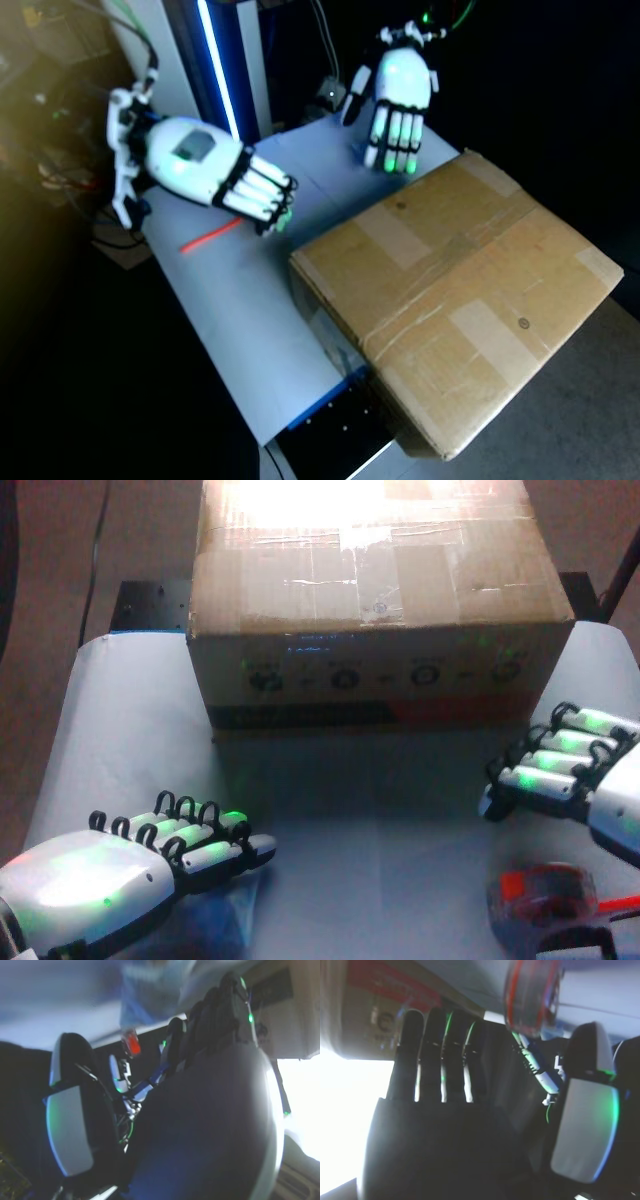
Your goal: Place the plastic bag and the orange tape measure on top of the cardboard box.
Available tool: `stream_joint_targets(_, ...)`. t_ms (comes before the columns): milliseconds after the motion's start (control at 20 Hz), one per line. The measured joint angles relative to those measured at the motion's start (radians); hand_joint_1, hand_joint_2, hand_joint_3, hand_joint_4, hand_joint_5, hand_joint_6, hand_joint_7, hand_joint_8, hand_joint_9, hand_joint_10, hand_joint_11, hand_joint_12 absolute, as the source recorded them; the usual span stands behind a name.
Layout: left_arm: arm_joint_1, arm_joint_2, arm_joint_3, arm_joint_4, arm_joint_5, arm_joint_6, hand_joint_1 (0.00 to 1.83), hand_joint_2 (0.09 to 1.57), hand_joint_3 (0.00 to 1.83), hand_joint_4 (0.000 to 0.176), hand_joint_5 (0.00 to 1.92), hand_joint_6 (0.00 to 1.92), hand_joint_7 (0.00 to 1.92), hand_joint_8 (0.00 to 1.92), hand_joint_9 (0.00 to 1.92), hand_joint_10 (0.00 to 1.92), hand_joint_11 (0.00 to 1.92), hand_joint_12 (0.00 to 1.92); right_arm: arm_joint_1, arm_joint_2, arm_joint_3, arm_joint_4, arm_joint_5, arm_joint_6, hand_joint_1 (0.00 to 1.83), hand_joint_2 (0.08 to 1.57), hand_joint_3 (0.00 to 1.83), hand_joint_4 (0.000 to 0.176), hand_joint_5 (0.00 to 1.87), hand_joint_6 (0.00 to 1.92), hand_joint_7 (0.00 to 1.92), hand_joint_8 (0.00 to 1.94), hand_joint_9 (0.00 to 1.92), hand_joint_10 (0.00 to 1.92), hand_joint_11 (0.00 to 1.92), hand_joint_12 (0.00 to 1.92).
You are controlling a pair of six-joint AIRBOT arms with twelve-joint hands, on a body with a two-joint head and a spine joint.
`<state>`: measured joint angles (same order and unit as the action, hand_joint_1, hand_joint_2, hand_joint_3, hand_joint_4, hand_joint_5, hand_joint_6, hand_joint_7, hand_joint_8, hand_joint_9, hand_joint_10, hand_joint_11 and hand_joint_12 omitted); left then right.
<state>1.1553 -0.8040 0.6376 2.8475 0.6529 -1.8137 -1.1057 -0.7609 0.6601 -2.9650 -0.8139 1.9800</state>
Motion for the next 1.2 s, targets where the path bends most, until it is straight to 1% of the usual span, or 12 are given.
stream_joint_targets(250,0.0,-0.042,0.017,-0.05,0.027,0.072,0.73,1.06,0.0,0.086,0.11,0.01,0.0,0.0,0.0,0.0,0.01,0.01,0.0,-0.084,0.057,0.018,0.071,0.0,0.65,0.81,0.0,0.0,0.42,0.19,0.51,0.07,0.36,0.5,0.0,1.31)
stream_joint_targets(400,0.014,-0.052,0.022,-0.066,0.047,0.073,0.72,1.05,0.0,0.103,0.13,0.01,0.0,0.0,0.0,0.0,0.06,0.04,0.0,-0.116,0.08,0.018,0.044,0.001,0.59,0.81,0.0,0.0,0.42,0.1,0.52,0.03,0.38,0.45,0.0,1.26)
stream_joint_targets(500,0.025,-0.056,0.022,-0.074,0.058,0.075,0.69,1.07,0.0,0.11,0.11,0.0,0.0,0.0,0.0,0.0,0.0,0.29,0.001,-0.13,0.093,0.018,0.032,0.002,0.62,0.82,0.0,0.0,0.42,0.1,0.52,0.03,0.38,0.44,0.0,1.28)
stream_joint_targets(650,0.045,-0.06,0.014,-0.084,0.077,0.076,0.78,1.12,0.01,0.062,0.33,0.03,0.2,0.03,0.2,0.07,0.0,1.35,0.001,-0.133,0.092,0.022,0.032,0.001,0.85,0.87,0.0,0.0,0.53,0.1,0.58,0.05,0.4,0.64,0.01,1.46)
stream_joint_targets(700,0.049,-0.06,0.012,-0.087,0.083,0.076,0.84,1.17,0.0,0.068,0.46,0.02,0.33,0.04,0.27,0.18,0.0,1.53,0.001,-0.133,0.092,0.022,0.033,0.002,0.98,0.88,0.0,0.0,0.64,0.15,0.67,0.09,0.48,0.7,0.14,1.48)
stream_joint_targets(750,0.053,-0.06,0.012,-0.087,0.089,0.076,0.97,1.2,0.0,0.019,0.63,0.05,0.5,0.07,0.29,0.69,0.17,1.56,0.001,-0.133,0.09,0.023,0.033,0.002,1.09,0.95,0.0,0.0,0.69,0.37,0.7,0.26,0.53,0.79,0.24,1.48)
stream_joint_targets(800,0.054,-0.06,0.013,-0.089,0.104,0.072,1.0,1.22,0.0,0.0,0.7,0.07,0.56,0.09,0.29,0.94,0.24,1.55,0.002,-0.133,0.09,0.03,0.03,0.009,1.15,0.97,0.0,0.0,0.7,0.48,0.69,0.42,0.56,0.86,0.32,1.47)
stream_joint_targets(850,0.054,-0.06,0.013,-0.09,0.122,0.071,1.06,1.33,0.01,0.0,0.66,1.43,0.51,1.37,0.37,1.31,0.43,1.67,0.006,-0.133,0.089,0.034,0.029,0.013,1.19,1.07,0.0,0.0,0.94,0.87,0.76,0.72,0.71,0.95,0.52,1.44)
stream_joint_targets(900,0.053,-0.06,0.014,-0.089,0.139,0.071,1.07,1.36,0.0,0.0,0.65,1.51,0.46,1.66,0.39,1.34,0.45,1.68,0.006,-0.133,0.089,0.035,0.024,0.013,1.22,1.12,0.01,0.0,0.99,1.01,0.84,1.04,0.76,0.97,0.6,1.42)
stream_joint_targets(950,0.053,-0.06,0.017,-0.087,0.155,0.069,1.06,1.37,0.0,0.0,0.63,1.55,0.45,1.71,0.4,1.28,0.43,1.65,0.008,-0.133,0.087,0.035,0.021,0.016,1.33,1.16,0.0,0.0,0.91,1.19,0.77,1.17,0.79,1.24,0.61,1.43)
stream_joint_targets(1100,0.053,-0.078,0.036,-0.094,0.176,0.057,1.08,1.35,0.0,0.0,0.67,1.51,0.48,1.67,0.49,1.3,0.39,1.62,0.008,-0.137,0.085,0.036,0.015,0.025,1.47,1.23,0.0,0.0,0.73,1.42,0.6,1.3,0.69,1.35,0.61,1.73)
stream_joint_targets(1200,0.053,-0.092,0.053,-0.095,0.191,0.053,1.32,1.28,0.0,0.0,0.65,1.32,0.6,1.52,0.69,1.68,0.59,1.6,0.008,-0.135,0.082,0.036,0.019,0.027,1.47,1.23,0.0,0.0,0.71,1.45,0.62,1.26,0.73,1.32,0.59,1.74)
